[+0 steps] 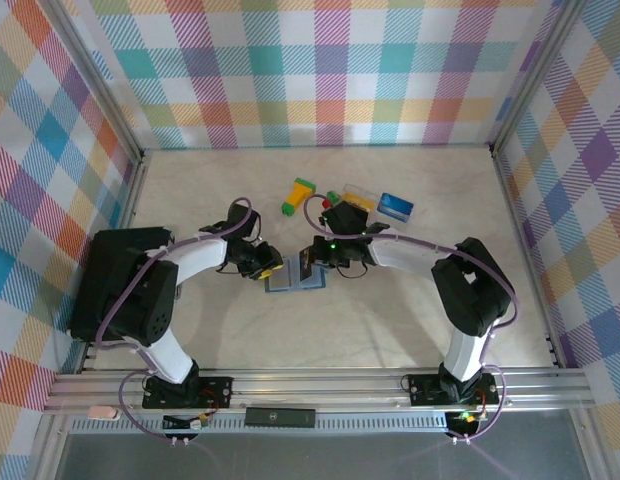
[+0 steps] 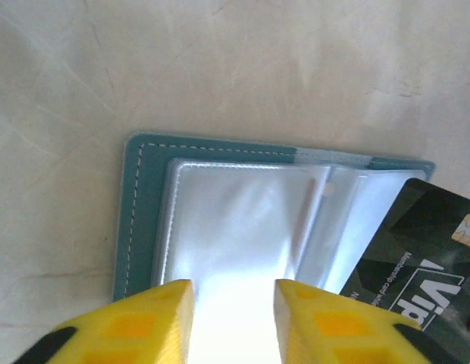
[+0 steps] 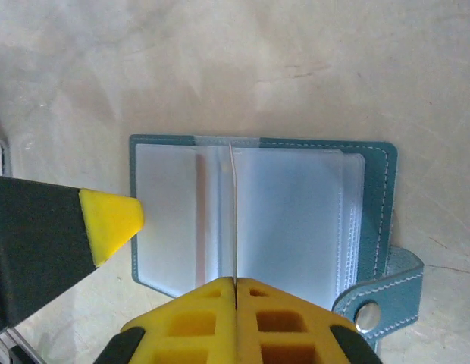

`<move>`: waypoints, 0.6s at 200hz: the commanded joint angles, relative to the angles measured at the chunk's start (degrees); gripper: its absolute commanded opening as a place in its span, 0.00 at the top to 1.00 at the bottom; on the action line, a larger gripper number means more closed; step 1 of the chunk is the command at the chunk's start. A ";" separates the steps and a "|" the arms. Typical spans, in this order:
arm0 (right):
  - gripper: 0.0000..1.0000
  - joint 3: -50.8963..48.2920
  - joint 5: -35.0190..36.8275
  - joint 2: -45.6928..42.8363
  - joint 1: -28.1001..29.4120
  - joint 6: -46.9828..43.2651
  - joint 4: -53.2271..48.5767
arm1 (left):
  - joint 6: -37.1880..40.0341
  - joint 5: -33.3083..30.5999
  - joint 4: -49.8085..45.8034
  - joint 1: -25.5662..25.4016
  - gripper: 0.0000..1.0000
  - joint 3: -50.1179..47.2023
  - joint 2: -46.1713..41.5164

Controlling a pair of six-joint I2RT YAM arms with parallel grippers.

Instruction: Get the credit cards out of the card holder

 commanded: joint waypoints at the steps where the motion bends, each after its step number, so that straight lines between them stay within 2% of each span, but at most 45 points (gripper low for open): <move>1: 1.00 -1.45 -0.74 -3.81 -0.47 -6.57 2.82 | -2.27 -0.31 3.05 0.66 0.59 -1.32 -5.85; 21: 1.00 -3.76 -3.97 -7.01 -1.89 -9.46 6.58 | -4.48 1.60 8.42 1.87 0.49 -3.58 -10.34; 58: 1.00 -8.61 -17.99 -12.21 -7.96 -7.34 18.38 | -6.87 9.42 17.73 2.63 0.30 -5.40 -15.60; 90: 1.00 -9.43 -28.89 -12.98 -12.09 -0.63 26.70 | -9.19 16.92 26.80 2.54 0.28 -4.65 -15.75; 120: 1.00 -10.23 -33.47 -12.92 -14.23 6.27 33.94 | -10.23 20.35 31.06 1.78 0.28 -2.64 -14.93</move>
